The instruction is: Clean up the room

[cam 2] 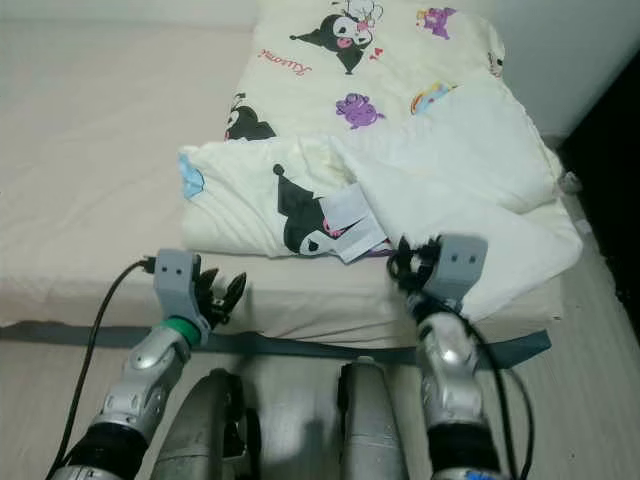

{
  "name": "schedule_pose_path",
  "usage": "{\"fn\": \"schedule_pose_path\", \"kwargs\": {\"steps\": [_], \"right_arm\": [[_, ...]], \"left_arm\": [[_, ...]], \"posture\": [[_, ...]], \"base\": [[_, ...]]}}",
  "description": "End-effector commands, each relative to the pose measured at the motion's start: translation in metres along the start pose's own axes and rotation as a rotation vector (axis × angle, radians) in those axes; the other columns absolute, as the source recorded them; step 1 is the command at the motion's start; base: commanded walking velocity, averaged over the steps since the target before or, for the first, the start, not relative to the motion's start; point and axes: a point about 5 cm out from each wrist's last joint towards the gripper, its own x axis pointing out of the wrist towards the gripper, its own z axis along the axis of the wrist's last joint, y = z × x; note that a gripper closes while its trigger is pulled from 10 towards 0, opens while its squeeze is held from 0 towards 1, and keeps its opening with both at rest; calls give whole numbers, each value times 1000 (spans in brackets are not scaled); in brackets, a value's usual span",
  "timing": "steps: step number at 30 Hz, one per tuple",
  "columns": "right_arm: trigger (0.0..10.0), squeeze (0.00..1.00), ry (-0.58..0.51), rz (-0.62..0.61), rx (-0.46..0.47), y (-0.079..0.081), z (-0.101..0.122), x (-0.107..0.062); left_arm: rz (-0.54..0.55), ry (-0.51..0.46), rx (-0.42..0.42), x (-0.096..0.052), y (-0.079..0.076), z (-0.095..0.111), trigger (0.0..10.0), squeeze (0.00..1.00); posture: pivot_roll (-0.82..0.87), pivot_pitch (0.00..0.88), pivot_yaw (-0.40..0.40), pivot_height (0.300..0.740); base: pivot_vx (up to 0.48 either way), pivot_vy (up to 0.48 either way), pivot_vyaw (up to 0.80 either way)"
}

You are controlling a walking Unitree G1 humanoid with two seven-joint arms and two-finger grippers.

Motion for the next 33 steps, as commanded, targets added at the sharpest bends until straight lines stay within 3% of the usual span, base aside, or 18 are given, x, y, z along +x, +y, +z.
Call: {"fn": "schedule_pose_path", "kwargs": {"steps": [1,4,10,12,15,18,26,28,29,30,33], "right_arm": [[10000,1000,36,53,-33,2,-5,0],[10000,1000,101,120,-126,-10,0,15],[10000,1000,163,176,-127,-25,8,25],[10000,1000,189,268,-102,-33,18,32],[10000,1000,185,301,-101,-36,23,35],[10000,1000,162,293,-137,-51,36,44],[10000,1000,99,371,-131,-48,46,54],[10000,949,85,370,-135,-47,49,56],[10000,90,76,362,-148,-47,51,58],[10000,0,64,357,-161,-46,53,60],[10000,0,57,358,-167,-46,55,62]], "left_arm": [[9,-10,-28,-5,4,-2,10000,0],[13,-32,-51,-8,7,3,10000,0],[15,-35,-71,-12,9,3,10000,0],[16,-35,-84,-13,10,3,10000,0],[16,-37,-90,-13,10,4,10000,0],[17,-48,-104,-12,9,7,10000,0],[20,-61,-104,-17,14,15,10000,0],[21,-64,-103,-19,15,17,10000,0],[21,-68,-101,-21,16,19,10000,0],[20,-73,-98,-23,17,22,10000,0],[18,-77,-96,-25,18,24,10000,0]], "posture": [[-13,208,105,628],[-4,220,92,628],[1,230,90,628],[2,238,90,628],[2,238,90,628],[12,250,89,628],[53,286,93,628],[56,289,93,628],[65,298,93,628],[82,311,92,628],[82,311,92,628]], "base": [[0,0,0],[0,0,0],[0,0,0],[0,0,0],[0,0,0],[0,0,0],[0,0,0],[0,0,0],[0,0,0],[0,0,0],[0,0,0]]}}
